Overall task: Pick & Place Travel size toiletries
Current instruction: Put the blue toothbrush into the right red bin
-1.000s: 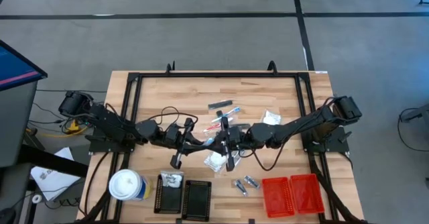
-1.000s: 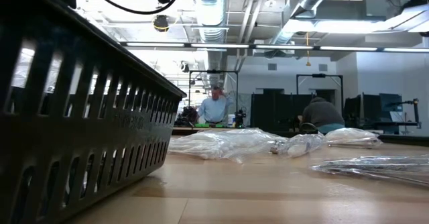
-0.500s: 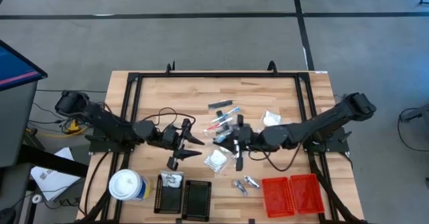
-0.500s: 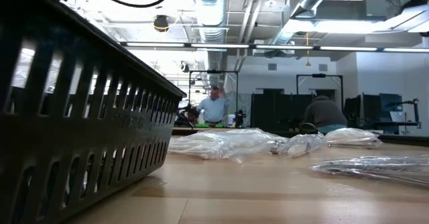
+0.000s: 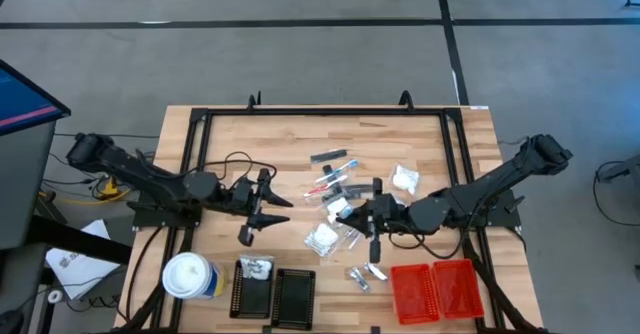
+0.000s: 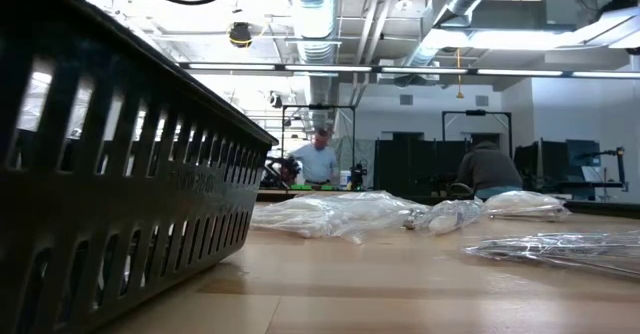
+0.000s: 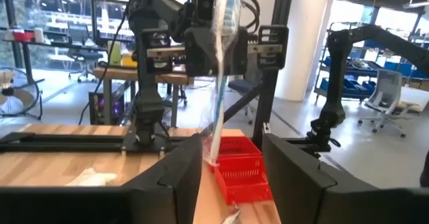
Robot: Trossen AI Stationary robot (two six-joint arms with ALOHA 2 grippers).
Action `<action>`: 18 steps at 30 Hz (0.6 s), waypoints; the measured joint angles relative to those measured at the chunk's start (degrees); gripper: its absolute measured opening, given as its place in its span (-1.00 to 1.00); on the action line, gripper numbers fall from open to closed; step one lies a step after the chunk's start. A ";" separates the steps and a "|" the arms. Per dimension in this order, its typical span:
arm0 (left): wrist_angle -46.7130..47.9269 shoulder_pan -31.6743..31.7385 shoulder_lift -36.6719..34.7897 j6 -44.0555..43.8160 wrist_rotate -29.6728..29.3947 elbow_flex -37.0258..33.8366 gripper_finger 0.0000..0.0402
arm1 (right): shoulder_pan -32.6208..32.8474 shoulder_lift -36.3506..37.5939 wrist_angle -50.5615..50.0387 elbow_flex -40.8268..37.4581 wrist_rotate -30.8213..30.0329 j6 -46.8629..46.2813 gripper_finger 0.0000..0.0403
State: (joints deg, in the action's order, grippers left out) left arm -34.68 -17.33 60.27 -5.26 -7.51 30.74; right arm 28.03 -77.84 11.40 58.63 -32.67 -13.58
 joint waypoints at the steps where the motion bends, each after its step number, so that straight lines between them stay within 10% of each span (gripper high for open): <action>1: 0.34 -0.05 -0.20 -0.08 -0.01 0.00 -0.27 | -0.04 0.00 -0.06 0.00 0.00 -0.23 -0.95; 8: 0.71 -0.05 -0.29 -0.78 0.02 0.00 -0.28 | 0.34 1.39 -11.68 -0.02 0.05 -10.97 -0.95; 18: 0.71 0.58 -0.26 -0.88 0.04 0.00 -0.28 | 11.47 7.23 -48.74 0.02 4.02 -58.72 -0.95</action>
State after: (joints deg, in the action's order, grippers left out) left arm -33.98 -16.75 60.01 -6.14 -7.46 30.74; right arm 39.50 -70.61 -37.34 58.65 -28.64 -72.30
